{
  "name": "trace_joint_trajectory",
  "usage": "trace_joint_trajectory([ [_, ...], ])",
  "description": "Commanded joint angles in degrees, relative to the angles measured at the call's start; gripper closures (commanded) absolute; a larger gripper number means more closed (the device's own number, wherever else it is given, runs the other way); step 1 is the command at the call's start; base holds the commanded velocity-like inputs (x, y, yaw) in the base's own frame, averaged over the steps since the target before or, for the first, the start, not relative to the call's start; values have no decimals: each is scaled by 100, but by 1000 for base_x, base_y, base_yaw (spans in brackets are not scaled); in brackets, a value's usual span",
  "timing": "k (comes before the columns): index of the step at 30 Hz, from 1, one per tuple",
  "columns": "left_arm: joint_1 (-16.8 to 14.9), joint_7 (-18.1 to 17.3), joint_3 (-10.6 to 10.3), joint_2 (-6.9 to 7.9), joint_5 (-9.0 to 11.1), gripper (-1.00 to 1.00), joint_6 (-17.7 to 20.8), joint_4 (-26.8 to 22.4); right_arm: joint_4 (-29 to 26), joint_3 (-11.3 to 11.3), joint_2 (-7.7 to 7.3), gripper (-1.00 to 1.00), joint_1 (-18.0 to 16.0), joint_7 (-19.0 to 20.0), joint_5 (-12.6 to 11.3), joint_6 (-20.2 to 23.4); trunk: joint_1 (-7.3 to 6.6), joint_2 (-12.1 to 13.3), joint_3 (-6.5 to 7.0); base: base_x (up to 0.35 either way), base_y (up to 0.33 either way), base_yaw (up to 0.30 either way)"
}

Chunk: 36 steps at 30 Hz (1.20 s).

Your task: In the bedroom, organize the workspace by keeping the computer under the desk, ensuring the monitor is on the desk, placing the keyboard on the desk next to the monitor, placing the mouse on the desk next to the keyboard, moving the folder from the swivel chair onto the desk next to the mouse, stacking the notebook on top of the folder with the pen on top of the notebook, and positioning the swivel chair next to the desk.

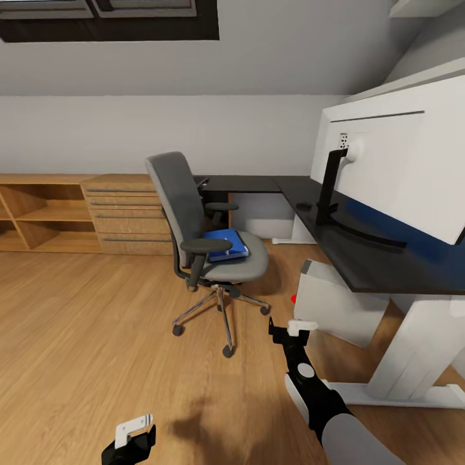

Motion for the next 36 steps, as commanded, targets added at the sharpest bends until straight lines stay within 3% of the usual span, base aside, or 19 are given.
trace_joint_trajectory([
  [1,-1,8,5,-3,53,-100,-14,0,7,32,-3,-100,-4,-52,3,-14,-1,-2,-5,0,0,0],
  [25,-1,6,-16,-10,45,-100,-94,30,14,26,5,-100,-4,-51,-12,-57,-1,-2,-5,0,0,0],
  [36,-1,6,-14,-14,45,-100,-96,30,-3,-24,-2,-100,-4,-71,-47,-23,-1,-2,-5,207,0,0],
])
